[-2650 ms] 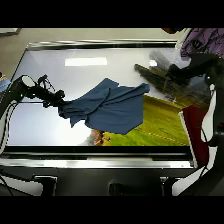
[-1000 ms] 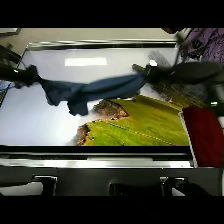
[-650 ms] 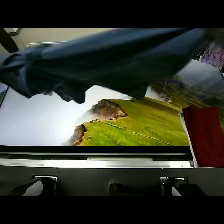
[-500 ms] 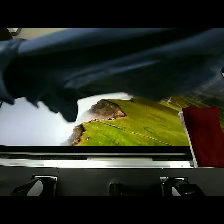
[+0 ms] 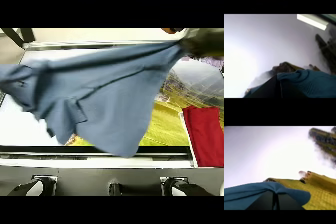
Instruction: Fold the clothes and pants, and hang the long-sleeved shirts on hangers.
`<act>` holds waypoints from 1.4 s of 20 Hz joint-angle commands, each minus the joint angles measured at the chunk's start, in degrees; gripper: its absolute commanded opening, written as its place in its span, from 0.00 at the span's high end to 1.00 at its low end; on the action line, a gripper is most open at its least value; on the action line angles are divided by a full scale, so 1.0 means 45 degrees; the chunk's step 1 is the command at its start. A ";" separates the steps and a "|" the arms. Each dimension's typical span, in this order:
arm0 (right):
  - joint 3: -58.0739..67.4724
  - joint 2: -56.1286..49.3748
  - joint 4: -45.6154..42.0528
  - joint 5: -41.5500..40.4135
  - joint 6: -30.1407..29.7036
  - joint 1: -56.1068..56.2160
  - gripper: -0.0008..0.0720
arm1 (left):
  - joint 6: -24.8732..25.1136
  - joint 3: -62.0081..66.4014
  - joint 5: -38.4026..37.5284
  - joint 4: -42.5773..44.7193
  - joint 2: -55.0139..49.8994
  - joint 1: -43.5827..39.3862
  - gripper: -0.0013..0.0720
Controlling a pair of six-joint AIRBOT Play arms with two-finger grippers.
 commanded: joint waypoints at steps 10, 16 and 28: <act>0.0015 -0.9656 0.2259 0.4561 -0.0248 0.0010 0.95 | 0.1331 -0.3682 0.4187 -0.1486 -0.9243 -0.1676 0.96; 0.0019 -0.9243 0.2006 0.3565 -0.0301 -0.0005 0.95 | 0.1389 -0.1948 0.3157 -0.1472 -0.9029 -0.0782 0.70; 0.0019 -0.8514 0.1933 0.1753 -0.0500 0.0000 0.95 | 0.3604 -0.6577 0.3599 -0.5236 -0.7159 0.3211 0.08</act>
